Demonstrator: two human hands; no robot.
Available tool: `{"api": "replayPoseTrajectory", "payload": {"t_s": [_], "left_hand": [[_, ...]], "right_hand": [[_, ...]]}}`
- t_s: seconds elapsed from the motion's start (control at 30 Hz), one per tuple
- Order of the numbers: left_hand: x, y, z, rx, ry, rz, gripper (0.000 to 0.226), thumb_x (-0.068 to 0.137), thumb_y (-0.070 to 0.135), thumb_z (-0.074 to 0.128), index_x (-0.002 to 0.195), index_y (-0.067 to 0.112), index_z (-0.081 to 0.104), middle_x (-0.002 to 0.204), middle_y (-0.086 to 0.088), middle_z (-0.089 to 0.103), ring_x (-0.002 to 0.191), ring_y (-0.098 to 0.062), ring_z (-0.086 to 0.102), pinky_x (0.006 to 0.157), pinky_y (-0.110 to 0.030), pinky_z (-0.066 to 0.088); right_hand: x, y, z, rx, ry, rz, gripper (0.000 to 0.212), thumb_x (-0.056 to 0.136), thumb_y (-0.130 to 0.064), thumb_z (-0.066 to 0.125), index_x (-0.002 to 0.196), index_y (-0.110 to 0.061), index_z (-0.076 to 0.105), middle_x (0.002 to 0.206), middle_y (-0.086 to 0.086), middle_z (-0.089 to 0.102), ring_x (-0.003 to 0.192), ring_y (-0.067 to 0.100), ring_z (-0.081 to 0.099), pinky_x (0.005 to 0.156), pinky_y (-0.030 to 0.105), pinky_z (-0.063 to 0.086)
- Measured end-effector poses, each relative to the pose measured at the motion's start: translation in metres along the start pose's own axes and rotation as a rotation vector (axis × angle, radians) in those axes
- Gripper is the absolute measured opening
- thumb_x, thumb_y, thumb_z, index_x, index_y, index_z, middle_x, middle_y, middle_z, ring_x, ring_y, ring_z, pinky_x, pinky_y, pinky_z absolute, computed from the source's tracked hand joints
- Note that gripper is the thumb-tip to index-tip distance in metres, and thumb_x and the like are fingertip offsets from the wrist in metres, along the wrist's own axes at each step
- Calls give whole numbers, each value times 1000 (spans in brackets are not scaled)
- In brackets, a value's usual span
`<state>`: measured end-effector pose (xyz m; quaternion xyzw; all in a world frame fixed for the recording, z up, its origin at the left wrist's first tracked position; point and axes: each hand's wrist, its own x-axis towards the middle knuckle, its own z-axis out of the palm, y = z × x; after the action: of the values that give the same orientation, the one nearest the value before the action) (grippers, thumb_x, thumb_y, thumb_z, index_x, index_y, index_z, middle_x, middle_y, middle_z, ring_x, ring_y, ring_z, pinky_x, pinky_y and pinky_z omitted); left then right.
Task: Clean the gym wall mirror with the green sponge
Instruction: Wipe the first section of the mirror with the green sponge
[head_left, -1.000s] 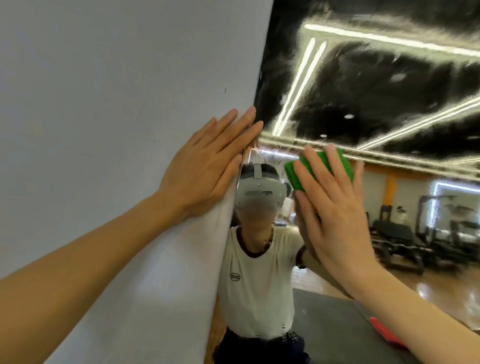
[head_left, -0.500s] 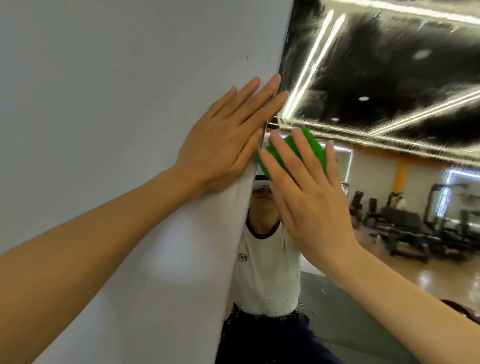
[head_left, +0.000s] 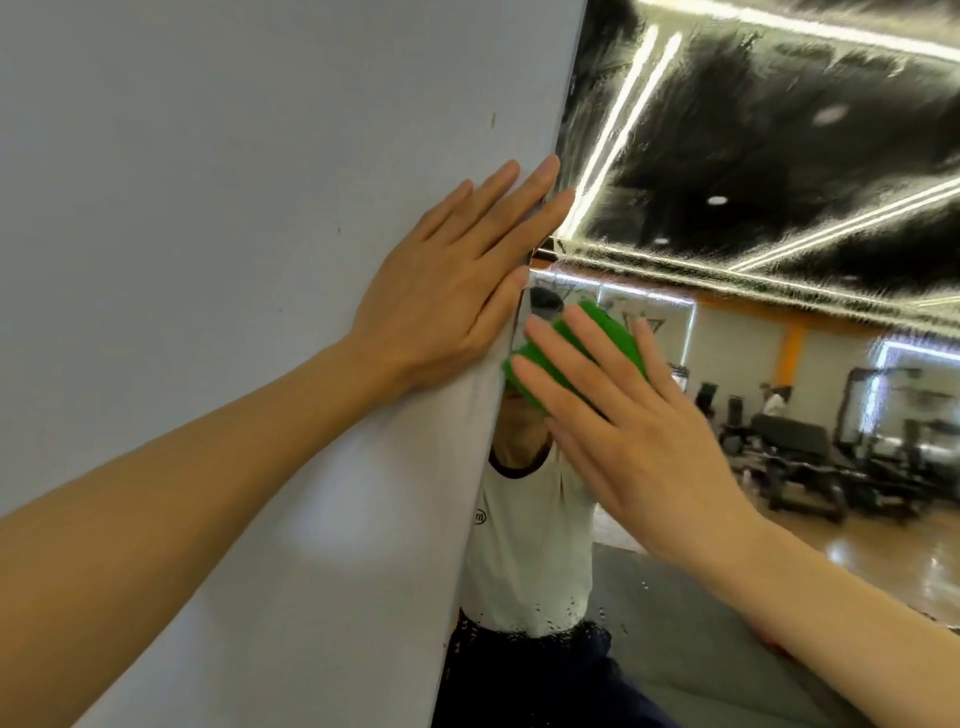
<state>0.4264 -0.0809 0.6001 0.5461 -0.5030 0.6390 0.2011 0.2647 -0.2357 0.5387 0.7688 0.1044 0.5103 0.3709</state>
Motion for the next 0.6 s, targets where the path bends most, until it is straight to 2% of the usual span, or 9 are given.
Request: {"api": "replayPoseTrajectory", "payload": {"t_s": [0.1, 0.2, 0.23, 0.33, 0.43, 0.53, 0.6], "left_hand": [[-1, 0, 0, 0, 10, -4, 55, 108, 29, 22, 161, 16, 18, 168, -7, 17, 156, -22, 12, 126, -32, 1], [-1, -1, 0, 4, 11, -11, 55, 108, 30, 23, 161, 16, 17, 169, -7, 16, 156, -22, 12, 126, -31, -1], [-1, 0, -1, 0, 6, -11, 55, 108, 29, 24, 161, 16, 17, 169, -7, 16, 156, -22, 12, 125, -30, -1], [-1, 1, -3, -3, -9, -4, 56, 107, 30, 25, 161, 15, 19, 168, -9, 17, 156, -24, 12, 126, -32, 1], [0, 0, -3, 0, -6, -9, 57, 107, 32, 26, 161, 15, 19, 169, -9, 17, 156, -24, 12, 126, -33, 1], [1, 1, -2, 0, -9, -16, 58, 107, 34, 25, 161, 15, 20, 169, -9, 17, 156, -24, 12, 126, -34, 2], [2, 1, -2, 6, -9, -16, 58, 107, 33, 26, 161, 15, 20, 169, -9, 17, 156, -24, 12, 126, -34, 3]], "right_hand": [[-47, 16, -19, 43, -18, 109, 48, 105, -22, 40, 153, -15, 40, 162, 10, 34, 154, 29, 19, 126, 50, 2], [-36, -6, -11, 76, 58, 240, 48, 103, -19, 41, 152, -14, 41, 161, 11, 35, 154, 31, 16, 125, 49, -3], [-23, -20, -1, 68, 76, 235, 51, 101, -17, 45, 152, -14, 41, 161, 11, 34, 154, 30, 15, 125, 49, -3], [2, -41, 16, 19, 46, 55, 62, 96, -11, 57, 154, -14, 38, 163, 10, 30, 153, 26, 13, 126, 51, 1], [-24, -18, 5, 0, 10, 7, 54, 101, -16, 49, 154, -14, 39, 162, 9, 31, 153, 27, 18, 126, 52, 6], [-56, -5, -10, 22, 29, 145, 50, 102, -17, 45, 152, -14, 39, 160, 12, 35, 152, 29, 19, 126, 49, 0], [-51, -24, -3, 63, 67, 248, 54, 98, -14, 47, 151, -13, 39, 160, 12, 33, 152, 27, 15, 125, 48, -6]]}}
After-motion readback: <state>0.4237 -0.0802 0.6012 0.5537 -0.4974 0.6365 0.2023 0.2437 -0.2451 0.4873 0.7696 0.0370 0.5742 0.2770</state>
